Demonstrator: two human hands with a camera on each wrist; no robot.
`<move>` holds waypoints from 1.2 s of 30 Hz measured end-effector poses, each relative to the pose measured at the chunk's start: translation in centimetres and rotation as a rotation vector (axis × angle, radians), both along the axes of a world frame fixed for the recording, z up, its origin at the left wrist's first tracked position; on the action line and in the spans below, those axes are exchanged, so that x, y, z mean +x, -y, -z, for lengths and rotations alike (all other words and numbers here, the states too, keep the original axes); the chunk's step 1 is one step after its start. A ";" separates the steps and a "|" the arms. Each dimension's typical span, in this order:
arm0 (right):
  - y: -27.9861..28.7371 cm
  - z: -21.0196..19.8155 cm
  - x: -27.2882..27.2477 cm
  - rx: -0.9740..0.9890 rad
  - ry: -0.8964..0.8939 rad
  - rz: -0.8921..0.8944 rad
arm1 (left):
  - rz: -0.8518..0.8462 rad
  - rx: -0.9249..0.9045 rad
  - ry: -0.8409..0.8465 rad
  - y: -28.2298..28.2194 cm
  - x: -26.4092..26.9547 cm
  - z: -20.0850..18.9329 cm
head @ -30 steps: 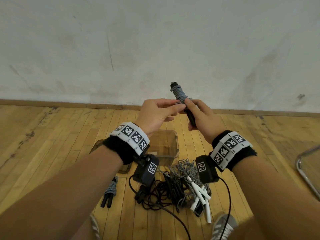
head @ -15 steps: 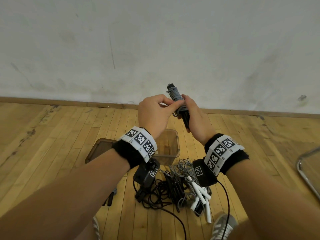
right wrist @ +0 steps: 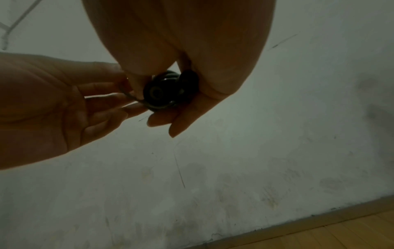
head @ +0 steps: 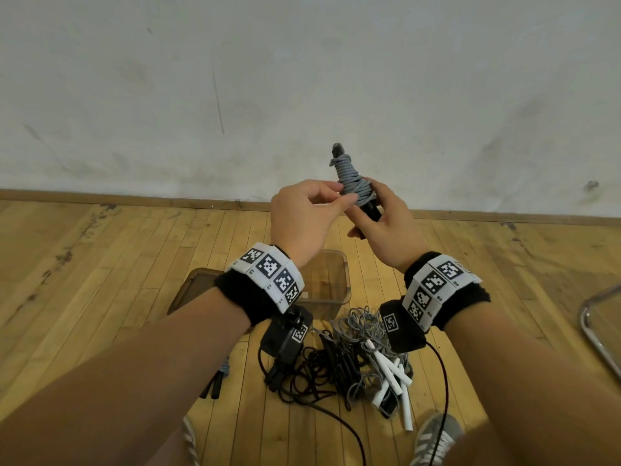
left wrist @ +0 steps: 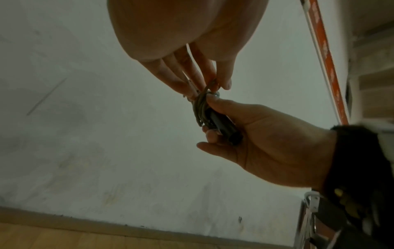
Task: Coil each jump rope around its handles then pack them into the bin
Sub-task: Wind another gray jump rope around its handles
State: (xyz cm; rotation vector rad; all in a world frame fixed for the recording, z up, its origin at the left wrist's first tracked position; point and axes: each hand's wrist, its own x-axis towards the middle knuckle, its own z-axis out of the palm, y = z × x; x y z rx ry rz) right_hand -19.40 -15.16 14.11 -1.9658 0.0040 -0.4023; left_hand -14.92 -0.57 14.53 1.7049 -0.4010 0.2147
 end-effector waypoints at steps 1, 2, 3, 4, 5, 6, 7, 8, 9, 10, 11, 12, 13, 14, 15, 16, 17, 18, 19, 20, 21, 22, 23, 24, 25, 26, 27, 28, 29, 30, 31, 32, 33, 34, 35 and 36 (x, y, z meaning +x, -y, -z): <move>0.1 0.0 0.0 0.016 -0.014 0.010 | -0.004 0.034 0.032 0.1 -0.1 0.1; 0.2 0.0 -0.1 0.039 -0.033 0.017 | -0.011 0.063 0.064 0.2 -0.2 0.2; 0.3 0.0 -0.1 0.075 -0.053 0.017 | -0.015 0.083 0.090 0.2 -0.2 0.2; 0.3 -0.1 -0.1 0.121 -0.066 0.010 | -0.019 0.098 0.113 0.2 -0.3 0.1; 0.5 -0.1 -0.1 0.166 -0.074 -0.002 | -0.019 0.113 0.130 0.2 -0.3 0.1; 0.6 -0.1 -0.1 0.198 -0.080 -0.017 | -0.016 0.125 0.140 0.3 -0.3 0.1; 0.7 0.0 -0.1 0.212 -0.085 -0.026 | -0.009 0.131 0.138 0.3 -0.2 0.1; 0.8 0.0 0.0 0.212 -0.089 -0.028 | 0.004 0.127 0.129 0.4 -0.2 0.2; 0.9 0.1 0.0 0.204 -0.094 -0.020 | 0.022 0.118 0.111 0.4 -0.2 0.4; 1.0 0.1 0.0 0.189 -0.100 -0.008 | 0.045 0.109 0.093 0.4 -0.1 0.5; 1.1 0.1 0.0 0.166 -0.105 0.007 | 0.070 0.110 0.080 0.4 0.0 0.6; 1.0 0.0 -0.1 0.136 -0.109 0.019 | 0.093 0.122 0.074 0.4 0.0 0.8; 1.0 0.0 -0.1 0.103 -0.112 0.029 | 0.107 0.139 0.073 0.5 0.1 0.9; 1.0 -0.1 -0.1 0.079 -0.116 0.036 | 0.114 0.149 0.073 0.5 0.2 0.9; 0.9 -0.2 -0.2 0.068 -0.120 0.037 | 0.113 0.148 0.074 0.5 0.2 1.0; 0.8 -0.2 -0.3 0.070 -0.123 0.030 | 0.109 0.136 0.076 0.5 0.3 1.0; 0.7 -0.3 -0.4 0.085 -0.123 0.017 | 0.102 0.127 0.081 0.4 0.4 1.0; 0.6 -0.3 -0.5 0.108 -0.121 0.001 | 0.095 0.127 0.090 0.3 0.5 1.0; 0.4 -0.4 -0.6 0.135 -0.118 -0.015 | 0.090 0.135 0.100 0.2 0.5 1.0; 0.2 -0.4 -0.7 0.153 -0.114 -0.026 | 0.086 0.140 0.107 0.1 0.5 1.0; 0.1 -0.5 -0.8 0.156 -0.110 -0.031 | 0.079 0.139 0.114 0.1 0.5 1.0; 0.0 -0.4 -0.7 0.150 -0.107 -0.031 | 0.069 0.138 0.123 0.1 0.4 1.0; -0.1 -0.4 -0.7 0.146 -0.106 -0.027 | 0.058 0.135 0.130 0.0 0.3 0.9; -0.2 -0.3 -0.6 0.149 -0.109 -0.020 | 0.048 0.128 0.131 0.0 0.1 0.9; -0.3 -0.3 -0.6 0.155 -0.115 -0.012 | 0.038 0.122 0.124 0.0 0.0 0.8; -0.3 -0.2 -0.5 0.159 -0.119 -0.005 | 0.027 0.123 0.110 0.0 0.0 0.8; -0.4 -0.1 -0.4 0.157 -0.124 0.000 | 0.022 0.128 0.098 -0.1 -0.1 0.6; -0.4 -0.1 -0.4 0.147 -0.128 0.005 | 0.027 0.137 0.089 -0.2 0.0 0.5; -0.3 0.0 -0.4 0.135 -0.131 0.011 | 0.041 0.146 0.081 -0.2 0.0 0.4; -0.2 0.0 -0.4 0.127 -0.130 0.018 | 0.059 0.149 0.070 -0.3 0.1 0.3; -0.1 0.0 -0.4 0.121 -0.128 0.025 | 0.078 0.144 0.055 -0.3 0.2 0.2; 0.0 0.0 -0.4 0.113 -0.126 0.031 | 0.094 0.134 0.041 -0.3 0.3 0.2; 0.2 -0.1 -0.4 0.096 -0.127 0.033 | 0.099 0.123 0.032 -0.4 0.4 0.1; 0.3 -0.1 -0.5 0.071 -0.128 0.029 | 0.094 0.116 0.030 -0.4 0.6 0.1; 0.4 -0.1 -0.5 0.044 -0.132 0.018 | 0.085 0.113 0.028 -0.4 0.7 0.1; 0.5 -0.1 -0.6 0.011 -0.138 0.004 | 0.076 0.112 0.022 -0.5 0.9 0.1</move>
